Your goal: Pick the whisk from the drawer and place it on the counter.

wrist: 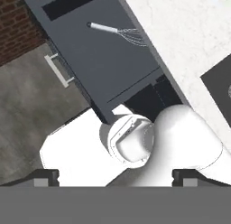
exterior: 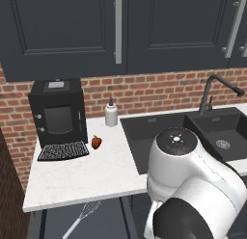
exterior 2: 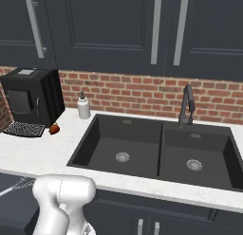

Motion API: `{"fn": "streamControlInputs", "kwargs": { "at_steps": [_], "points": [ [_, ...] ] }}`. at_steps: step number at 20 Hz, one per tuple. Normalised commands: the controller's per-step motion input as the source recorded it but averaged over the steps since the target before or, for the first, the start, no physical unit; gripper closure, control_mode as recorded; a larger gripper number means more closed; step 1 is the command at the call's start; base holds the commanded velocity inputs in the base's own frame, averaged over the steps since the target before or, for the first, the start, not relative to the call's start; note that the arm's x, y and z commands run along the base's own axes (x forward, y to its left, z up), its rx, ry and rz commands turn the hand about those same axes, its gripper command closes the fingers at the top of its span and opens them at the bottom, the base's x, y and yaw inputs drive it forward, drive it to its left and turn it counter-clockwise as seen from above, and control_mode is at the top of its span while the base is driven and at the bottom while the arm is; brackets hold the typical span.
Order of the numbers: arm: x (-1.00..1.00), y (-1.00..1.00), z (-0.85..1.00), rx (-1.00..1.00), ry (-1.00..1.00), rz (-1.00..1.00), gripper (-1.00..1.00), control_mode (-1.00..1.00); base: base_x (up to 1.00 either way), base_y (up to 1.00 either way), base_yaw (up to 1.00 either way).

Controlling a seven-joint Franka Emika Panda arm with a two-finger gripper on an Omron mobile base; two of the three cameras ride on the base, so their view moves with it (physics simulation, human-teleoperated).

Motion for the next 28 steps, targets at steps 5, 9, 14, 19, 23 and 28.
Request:
{"fn": "streamControlInputs", "kwargs": {
  "at_steps": [5, 9, 14, 19, 23, 28],
  "points": [
    [-0.55, 0.26, -0.07, -0.05, 0.0, 0.23, -1.0, -1.0, 0.0, 0.0, 0.0],
    [-0.42, 0.12, -0.02, -0.01, 0.0, 0.16, -1.0, -1.0, 0.0, 0.0, 0.0],
    [-0.31, 0.54, -0.1, -0.09, 0.0, 0.18, -1.0, -1.0, 0.0, 0.0, 0.0],
    [-0.09, 0.44, -0.01, -0.04, -0.04, 0.11, -1.0, -1.0, 0.0, 0.0, 0.0],
    [0.0, 0.75, 0.0, -0.05, -0.02, 0.01, -1.0, -1.0, 0.0, 0.0, 0.0],
    [0.0, 0.56, 0.0, -0.07, 0.0, 0.0, -1.0, -1.0, 0.0, 0.0, 0.0]
  ]
}}
